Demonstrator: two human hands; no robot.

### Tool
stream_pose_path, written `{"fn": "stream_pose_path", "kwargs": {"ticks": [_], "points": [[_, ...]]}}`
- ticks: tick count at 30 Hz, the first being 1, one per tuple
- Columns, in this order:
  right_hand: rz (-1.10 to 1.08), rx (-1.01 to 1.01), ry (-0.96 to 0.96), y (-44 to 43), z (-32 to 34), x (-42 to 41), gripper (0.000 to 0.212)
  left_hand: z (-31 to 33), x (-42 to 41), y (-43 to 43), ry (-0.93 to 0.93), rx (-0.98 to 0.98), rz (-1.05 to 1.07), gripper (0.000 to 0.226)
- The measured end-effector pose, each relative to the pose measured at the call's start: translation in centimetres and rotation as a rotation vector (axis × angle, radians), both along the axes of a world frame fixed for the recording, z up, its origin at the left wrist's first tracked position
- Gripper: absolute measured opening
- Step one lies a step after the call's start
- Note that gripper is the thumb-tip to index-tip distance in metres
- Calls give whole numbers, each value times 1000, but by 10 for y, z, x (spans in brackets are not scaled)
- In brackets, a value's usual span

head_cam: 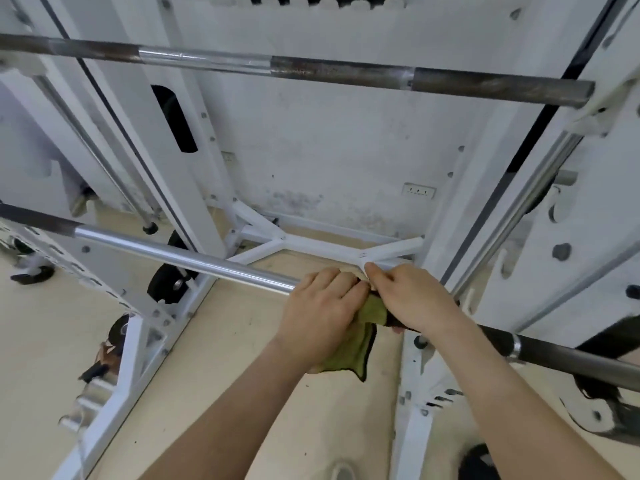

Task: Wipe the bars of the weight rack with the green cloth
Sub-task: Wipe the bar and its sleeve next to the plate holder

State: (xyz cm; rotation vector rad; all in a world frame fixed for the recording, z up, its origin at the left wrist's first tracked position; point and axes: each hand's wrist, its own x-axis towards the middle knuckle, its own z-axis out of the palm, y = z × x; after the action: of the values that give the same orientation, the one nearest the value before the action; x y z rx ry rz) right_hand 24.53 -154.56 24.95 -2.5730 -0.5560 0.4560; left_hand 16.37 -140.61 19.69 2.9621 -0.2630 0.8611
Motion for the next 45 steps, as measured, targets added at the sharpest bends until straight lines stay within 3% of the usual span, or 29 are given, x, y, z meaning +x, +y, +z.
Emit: {"fn": "stream_pose_path", "kwargs": {"ticks": [5,9,13,15,18,20,21,25,29,34,37,41,43,45], "points": [[78,-172,-80,1,-1,-7,77,6,-11,29,27,70,50,28],[123,-240,47,3,0,-3,82,9,-27,84,68,57,192,41],[211,-274,146,8,7,-5,83,31,-42,158,319,76,517,40],[321,-279,108,31,14,-14,64,39,-38,170,423,129,553,36],[460,-304,-84,97,11,-31,33,37,-24,158,401,255,449,20],[424,-296,-204,137,4,-39,14,27,-16,139,296,220,293,3],[366,-314,-251,148,2,-42,9,24,-14,131,261,159,233,6],[224,-444,-351,154,-4,-49,18,15,-15,156,208,85,93,21],[158,-497,-307,159,-3,-50,19,14,-33,266,194,128,171,37],[118,-588,-172,167,2,-48,16,16,-51,374,208,107,240,42],[108,-521,111,173,11,-35,20,28,-44,377,400,96,338,31],[155,-473,500,176,23,-19,26,58,-24,372,870,161,327,20],[208,-496,503,180,29,-22,27,65,-20,363,987,139,313,17],[279,-452,324,201,32,-33,29,64,-19,333,921,118,273,15]]}}
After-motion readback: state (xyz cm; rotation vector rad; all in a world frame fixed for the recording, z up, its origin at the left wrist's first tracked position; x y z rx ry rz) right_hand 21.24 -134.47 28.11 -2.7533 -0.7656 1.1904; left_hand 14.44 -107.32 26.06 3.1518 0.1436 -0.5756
